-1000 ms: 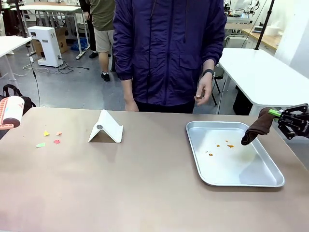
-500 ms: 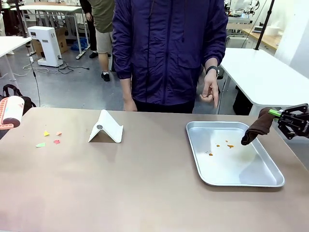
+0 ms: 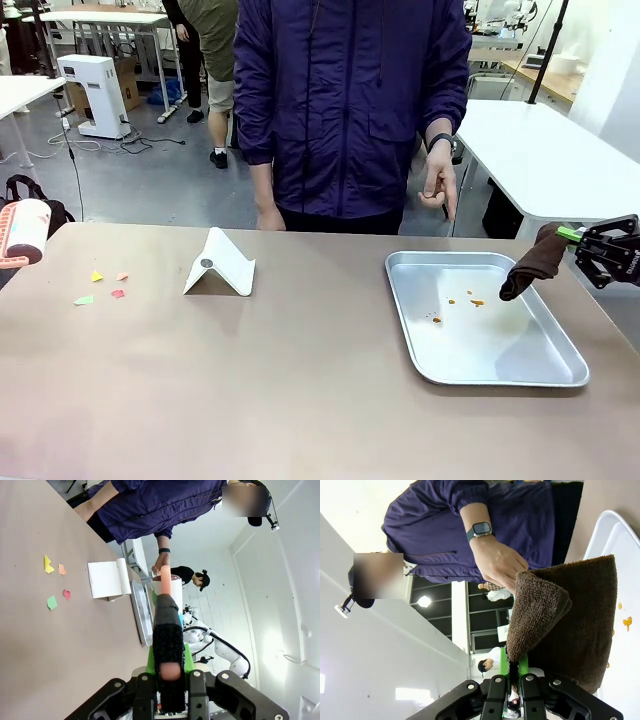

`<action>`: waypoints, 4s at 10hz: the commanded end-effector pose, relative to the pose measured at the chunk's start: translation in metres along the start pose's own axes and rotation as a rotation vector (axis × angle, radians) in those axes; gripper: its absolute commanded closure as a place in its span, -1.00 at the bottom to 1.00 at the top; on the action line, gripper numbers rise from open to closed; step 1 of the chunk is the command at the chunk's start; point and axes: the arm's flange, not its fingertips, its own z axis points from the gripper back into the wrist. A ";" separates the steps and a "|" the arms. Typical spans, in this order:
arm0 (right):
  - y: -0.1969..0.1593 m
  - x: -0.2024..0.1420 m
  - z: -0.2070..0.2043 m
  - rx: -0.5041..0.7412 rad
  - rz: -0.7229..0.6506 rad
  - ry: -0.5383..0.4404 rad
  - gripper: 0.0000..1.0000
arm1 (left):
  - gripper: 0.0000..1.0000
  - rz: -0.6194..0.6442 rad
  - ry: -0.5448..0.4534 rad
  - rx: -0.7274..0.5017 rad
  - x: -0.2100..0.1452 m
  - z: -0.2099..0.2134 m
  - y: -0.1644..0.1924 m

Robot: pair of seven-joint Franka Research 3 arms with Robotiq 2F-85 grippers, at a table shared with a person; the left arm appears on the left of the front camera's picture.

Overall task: Clean the surface of the table.
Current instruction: If a person points to the right, clean the right side of the table with your right hand, and if they point to the left, clean the left side with your left hand.

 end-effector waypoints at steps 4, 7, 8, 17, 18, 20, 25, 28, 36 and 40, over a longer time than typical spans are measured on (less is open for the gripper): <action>0.045 0.021 -0.050 -0.356 0.208 0.205 0.86 | 1.00 -0.011 0.002 0.004 -0.004 -0.001 -0.005; 0.076 0.022 -0.087 -0.637 0.494 0.321 0.86 | 1.00 -0.011 0.002 0.004 -0.004 -0.001 -0.005; 0.079 0.019 -0.098 -0.739 0.601 0.340 0.86 | 1.00 -0.011 0.002 0.004 -0.004 -0.001 -0.005; -0.010 0.004 -0.226 -0.897 0.633 0.621 0.86 | 1.00 -0.011 0.002 0.004 -0.004 -0.001 -0.005; -0.014 0.001 -0.229 -0.879 0.624 0.637 0.86 | 1.00 -0.011 0.002 0.004 -0.004 -0.001 -0.005; -0.020 -0.008 -0.239 -0.817 0.572 0.695 0.86 | 1.00 -0.011 0.002 0.004 -0.004 -0.001 -0.005; -0.034 -0.054 -0.253 -0.767 0.635 0.942 0.86 | 1.00 -0.011 0.002 0.004 -0.004 -0.001 -0.005; -0.032 -0.062 -0.241 -0.889 0.775 0.946 0.86 | 1.00 -0.011 0.002 0.004 -0.004 -0.001 -0.005; -0.029 0.000 -0.206 -0.994 0.536 0.587 0.86 | 1.00 -0.011 0.002 0.004 -0.004 -0.001 -0.005; -0.019 0.028 -0.195 -0.772 0.211 0.379 0.86 | 1.00 -0.011 0.002 0.004 -0.004 -0.001 -0.005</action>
